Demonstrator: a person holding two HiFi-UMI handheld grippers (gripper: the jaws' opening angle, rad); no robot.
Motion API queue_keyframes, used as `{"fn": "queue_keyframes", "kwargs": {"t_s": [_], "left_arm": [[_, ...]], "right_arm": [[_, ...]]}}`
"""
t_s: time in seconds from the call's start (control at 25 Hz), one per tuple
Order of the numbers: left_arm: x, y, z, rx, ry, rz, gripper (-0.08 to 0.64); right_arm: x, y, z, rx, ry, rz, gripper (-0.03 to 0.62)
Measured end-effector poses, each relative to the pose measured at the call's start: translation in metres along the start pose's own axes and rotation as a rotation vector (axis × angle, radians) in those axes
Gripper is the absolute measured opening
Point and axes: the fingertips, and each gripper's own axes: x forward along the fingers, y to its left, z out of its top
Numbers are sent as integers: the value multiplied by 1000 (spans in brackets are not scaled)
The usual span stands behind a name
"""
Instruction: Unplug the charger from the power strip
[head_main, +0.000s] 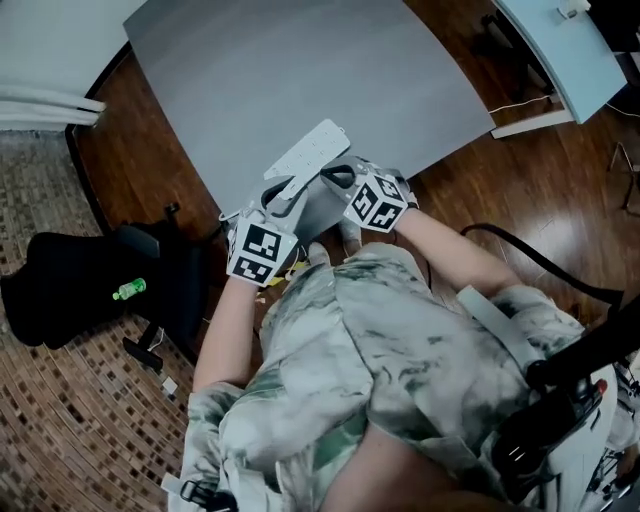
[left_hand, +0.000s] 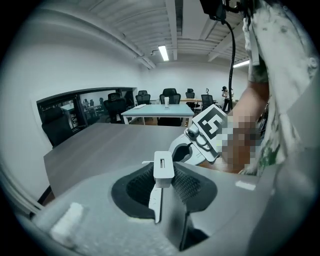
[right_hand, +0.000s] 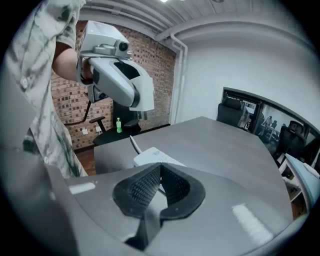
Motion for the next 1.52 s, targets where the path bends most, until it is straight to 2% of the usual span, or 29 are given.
{"fn": "queue_keyframes", "kwargs": {"t_s": [0.2, 0.36, 0.6, 0.84, 1.12, 1.36, 1.52], "left_arm": [[-51, -34, 12, 4, -67, -36, 106], [-94, -65, 23, 10, -158, -36, 106], [-183, -114, -6, 13, -240, 14, 106], [-242, -171, -53, -29, -301, -22, 104], [-266, -239, -75, -4, -294, -84, 106], [-271, -303, -58, -11, -315, -80, 106], [-263, -357, -44, 31, -304, -54, 104]], "right_arm": [[-32, 32, 26, -24, -77, -15, 5], [-65, 57, 43, -46, -111, -58, 5], [-95, 137, 76, -24, -163, -87, 5], [-133, 243, 100, -28, -200, -111, 5], [-188, 337, 94, -20, -196, -116, 5], [-241, 373, 68, -18, -216, -137, 5], [-286, 394, 47, -37, -251, -142, 5]]}}
